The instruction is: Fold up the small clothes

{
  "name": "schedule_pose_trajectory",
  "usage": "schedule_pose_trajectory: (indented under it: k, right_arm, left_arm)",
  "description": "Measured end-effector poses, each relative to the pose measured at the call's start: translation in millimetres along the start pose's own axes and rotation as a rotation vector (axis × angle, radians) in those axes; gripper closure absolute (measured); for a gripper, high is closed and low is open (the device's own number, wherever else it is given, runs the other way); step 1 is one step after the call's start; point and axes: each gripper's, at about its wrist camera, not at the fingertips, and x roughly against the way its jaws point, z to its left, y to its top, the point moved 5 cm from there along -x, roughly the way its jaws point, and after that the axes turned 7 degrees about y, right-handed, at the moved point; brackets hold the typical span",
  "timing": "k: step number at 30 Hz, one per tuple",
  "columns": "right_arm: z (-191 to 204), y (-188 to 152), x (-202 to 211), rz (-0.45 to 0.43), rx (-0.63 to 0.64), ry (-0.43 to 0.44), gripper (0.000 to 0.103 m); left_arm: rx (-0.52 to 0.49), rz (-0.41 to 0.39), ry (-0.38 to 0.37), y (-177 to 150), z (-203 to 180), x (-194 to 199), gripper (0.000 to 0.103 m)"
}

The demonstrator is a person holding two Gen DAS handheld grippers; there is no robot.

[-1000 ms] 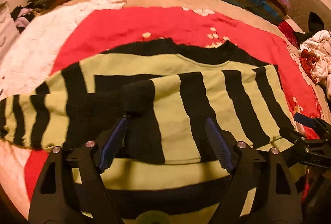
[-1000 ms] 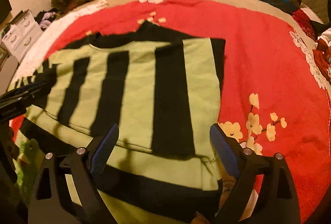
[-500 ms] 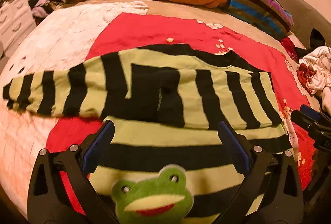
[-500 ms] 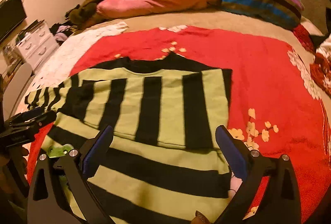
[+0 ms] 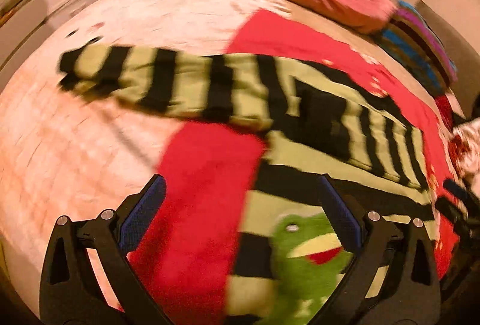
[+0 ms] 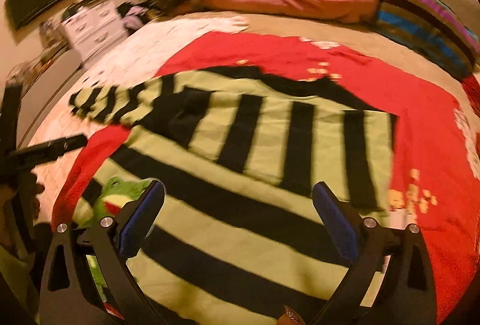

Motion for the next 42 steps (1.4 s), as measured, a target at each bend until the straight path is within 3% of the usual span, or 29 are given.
schedule_pose_trajectory:
  k: [7,12,16,18,21,26,28,30,32,34,36,39,42]
  right_arm:
    - [65.9,-9.0,-33.5,0.088,0.087,0.085,0.004]
    - [97.4,-21.2,-45.1,0.128,0.155,0.111,0.004]
    - [101.8,-27.1,-47.8,0.148,0.166,0.108,0.004]
    - [98.9,-26.5,-47.6,0.148,0.156,0.103,0.004]
    - [91.9,-24.2,-47.5,0.142,0.141,0.085,0.004]
    - [81.5,-24.9,-50.8,0.145,0.11,0.065,0.004]
    - [80.7,-27.5,-53.4,0.157,0.108,0.064,0.004]
    - [81.2,-29.6,-54.7,0.163,0.109,0.065,0.004]
    - [80.8,-31.2,-56.3,0.169,0.11,0.062,0.004]
    - [78.7,-32.1,-57.7,0.176,0.101,0.06,0.004]
    - [73.9,-32.3,-58.4,0.179,0.081,0.058,0.004]
    - [63.6,-32.5,-59.4,0.182,0.046,0.049,0.004]
    - [50.6,-33.2,-57.9,0.183,-0.004,0.045,0.004]
  left_arm:
    - [0.171,-0.025,0.077,14.0,80.1,-2.1,0.009]
    - [0.234,-0.055,0.091,35.2,121.0,-7.9,0.009]
    - [0.368,-0.047,-0.023,50.6,151.7,-24.0,0.011]
    - [0.435,-0.048,-0.069,58.0,164.5,-34.2,0.032]
    - [0.475,-0.051,-0.102,70.2,172.7,-48.2,0.045]
    - [0.567,-0.068,-0.116,92.9,191.6,-76.1,0.043]
    - [0.628,-0.045,-0.078,96.7,204.9,-93.7,0.028]
    - [0.702,-0.017,-0.098,95.2,216.8,-111.0,0.029]
    - [0.768,-0.022,-0.143,93.5,225.4,-120.7,0.042]
    - [0.812,-0.046,-0.165,92.2,233.3,-121.1,0.088]
    - [0.814,-0.087,-0.216,95.1,233.0,-113.4,0.093]
    - [0.698,-0.161,-0.203,108.5,216.9,-88.8,0.097]
    - [0.617,-0.22,-0.25,122.2,191.9,-59.0,0.098]
